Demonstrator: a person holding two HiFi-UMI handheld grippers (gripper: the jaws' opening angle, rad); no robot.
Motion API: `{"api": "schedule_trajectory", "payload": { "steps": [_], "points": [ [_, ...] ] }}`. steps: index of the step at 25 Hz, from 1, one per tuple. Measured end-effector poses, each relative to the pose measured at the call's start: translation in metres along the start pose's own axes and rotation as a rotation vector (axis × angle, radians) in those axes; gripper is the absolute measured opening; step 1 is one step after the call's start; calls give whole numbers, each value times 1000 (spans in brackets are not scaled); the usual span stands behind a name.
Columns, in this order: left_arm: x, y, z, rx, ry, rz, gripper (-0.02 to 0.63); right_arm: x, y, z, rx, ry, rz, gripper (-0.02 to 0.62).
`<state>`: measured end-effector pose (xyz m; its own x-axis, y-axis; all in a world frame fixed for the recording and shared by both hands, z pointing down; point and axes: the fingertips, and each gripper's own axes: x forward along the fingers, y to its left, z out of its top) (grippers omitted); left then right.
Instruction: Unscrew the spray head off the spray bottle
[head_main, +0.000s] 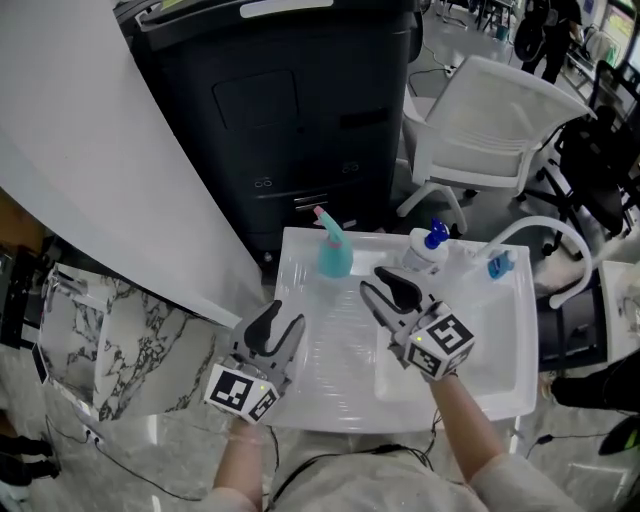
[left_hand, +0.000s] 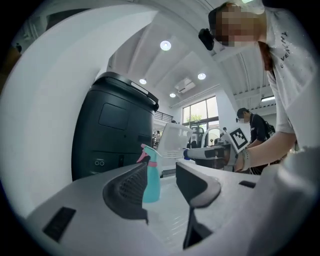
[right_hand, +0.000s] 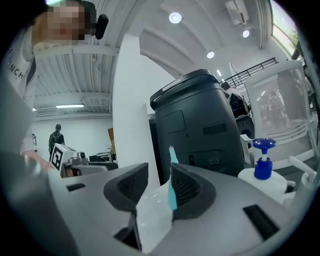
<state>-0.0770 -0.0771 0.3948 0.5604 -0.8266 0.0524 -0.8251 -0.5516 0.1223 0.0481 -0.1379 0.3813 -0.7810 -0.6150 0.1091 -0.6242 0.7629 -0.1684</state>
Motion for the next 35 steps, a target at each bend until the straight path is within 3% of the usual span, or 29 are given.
{"api": "schedule_trajectory", "payload": {
  "steps": [7, 10, 14, 20, 28, 32, 35],
  "points": [
    [59, 15, -31, 70, 182, -72, 308, 47, -20, 1, 20, 64, -32, 200],
    [88, 19, -47, 126, 266, -78, 346, 63, -27, -3, 27, 98, -42, 210],
    [125, 25, -62, 169, 313, -76, 382, 84, -34, -5, 32, 126, -49, 221],
    [163, 31, -86, 186, 365, -37, 393, 102, -38, -12, 29, 172, -14, 218],
    [183, 32, -96, 266, 366, -11, 393, 108, -35, -17, -24, 198, 20, 143],
    [184, 34, -98, 275, 348, -45, 387, 108, -32, -17, -45, 207, 36, 121],
    [181, 32, -98, 288, 337, -92, 364, 107, -27, -18, -119, 217, 54, 109]
  ]
}}
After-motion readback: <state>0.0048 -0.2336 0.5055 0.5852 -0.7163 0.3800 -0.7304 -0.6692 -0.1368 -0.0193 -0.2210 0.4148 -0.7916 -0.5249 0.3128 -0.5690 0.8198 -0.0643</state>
